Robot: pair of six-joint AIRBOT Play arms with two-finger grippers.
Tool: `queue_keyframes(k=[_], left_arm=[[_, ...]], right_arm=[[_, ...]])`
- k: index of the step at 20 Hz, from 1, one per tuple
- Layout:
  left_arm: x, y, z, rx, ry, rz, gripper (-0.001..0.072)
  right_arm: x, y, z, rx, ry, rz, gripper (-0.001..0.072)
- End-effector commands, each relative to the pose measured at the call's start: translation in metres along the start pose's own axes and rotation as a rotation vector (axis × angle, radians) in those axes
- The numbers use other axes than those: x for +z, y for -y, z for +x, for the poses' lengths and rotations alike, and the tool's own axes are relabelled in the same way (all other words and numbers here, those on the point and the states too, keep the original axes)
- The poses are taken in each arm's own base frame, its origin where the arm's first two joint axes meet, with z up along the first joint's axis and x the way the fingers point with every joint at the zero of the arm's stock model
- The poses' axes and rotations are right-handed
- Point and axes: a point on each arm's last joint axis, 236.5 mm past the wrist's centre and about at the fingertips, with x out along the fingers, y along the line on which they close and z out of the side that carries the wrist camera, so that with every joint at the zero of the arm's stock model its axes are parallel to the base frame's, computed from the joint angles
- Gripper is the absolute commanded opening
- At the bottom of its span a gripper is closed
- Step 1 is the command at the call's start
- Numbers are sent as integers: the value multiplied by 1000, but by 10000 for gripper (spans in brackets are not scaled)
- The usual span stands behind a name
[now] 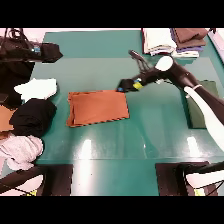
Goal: Fold the shirts.
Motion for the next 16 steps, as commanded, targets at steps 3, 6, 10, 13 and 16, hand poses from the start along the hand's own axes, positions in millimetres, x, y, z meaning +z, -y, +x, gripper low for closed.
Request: queue_keyframes(k=[3,6,10,13,16], left_arm=[[-4,28,18,-51,0,50,23],[-9,29,26,-62,-19,36,23],[-10,31,28,-72,-24,27,23],[-6,43,28,-113,-7,5,22],[-9,72,31,-158,2,41,22]], right_arm=[[-46,70,21,55,-59,308,591],[-40,46,57,155,-51,344,589],[-31,1,103,223,-106,253,439],[-20,-30,123,249,-112,134,18],[16,-34,93,214,-33,18,18]])
